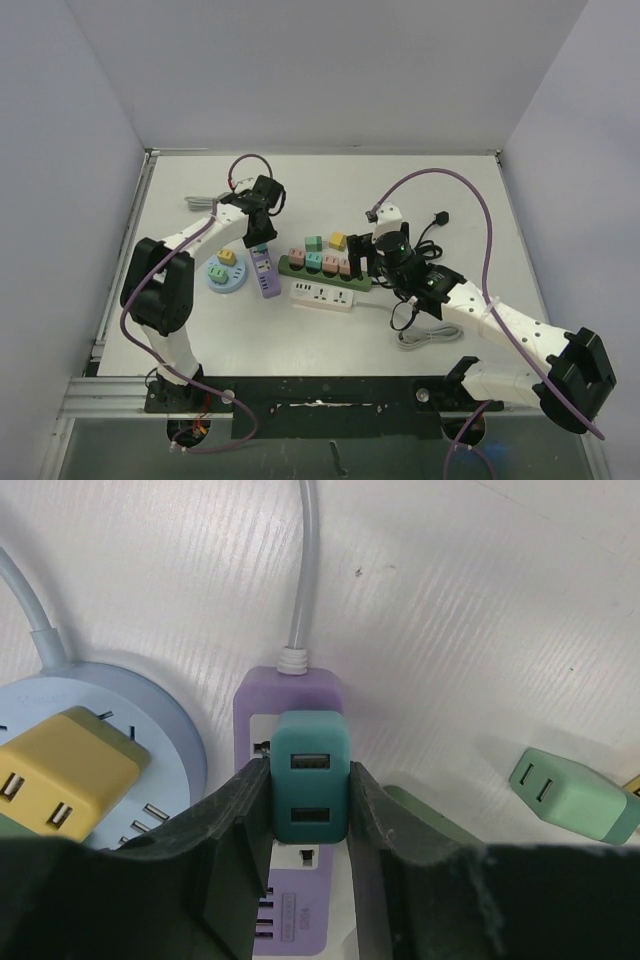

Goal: Insert the plug

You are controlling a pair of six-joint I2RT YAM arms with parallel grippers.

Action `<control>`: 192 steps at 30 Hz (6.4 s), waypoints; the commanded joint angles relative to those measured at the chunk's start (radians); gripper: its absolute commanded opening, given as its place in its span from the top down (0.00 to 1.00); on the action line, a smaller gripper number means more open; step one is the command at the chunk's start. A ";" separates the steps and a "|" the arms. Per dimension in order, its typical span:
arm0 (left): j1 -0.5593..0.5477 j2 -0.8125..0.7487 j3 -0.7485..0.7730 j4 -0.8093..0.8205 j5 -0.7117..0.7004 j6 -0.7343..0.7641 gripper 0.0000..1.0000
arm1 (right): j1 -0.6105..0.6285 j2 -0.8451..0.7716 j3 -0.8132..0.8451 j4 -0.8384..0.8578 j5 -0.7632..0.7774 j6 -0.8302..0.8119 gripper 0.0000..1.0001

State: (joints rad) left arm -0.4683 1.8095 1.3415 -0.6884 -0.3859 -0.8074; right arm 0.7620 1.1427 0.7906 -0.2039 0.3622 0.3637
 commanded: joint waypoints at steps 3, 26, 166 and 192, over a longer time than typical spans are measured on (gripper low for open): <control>-0.027 0.058 0.017 -0.059 -0.024 -0.011 0.91 | -0.010 0.018 0.020 0.016 0.007 0.019 0.14; 0.000 0.136 -0.135 -0.013 0.086 -0.046 1.00 | -0.121 0.201 0.279 -0.172 -0.099 0.082 0.15; 0.022 -0.321 -0.098 0.376 1.077 -0.167 0.77 | -0.117 0.243 0.205 0.514 -0.918 -0.380 0.61; -0.062 -0.469 -0.217 0.062 0.028 -0.114 0.87 | -0.119 0.055 0.082 0.233 -0.324 0.064 0.25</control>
State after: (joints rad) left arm -0.4988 1.3430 1.1206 -0.6209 -0.2100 -0.8803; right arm 0.6369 1.2194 0.8616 0.0490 -0.0799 0.3241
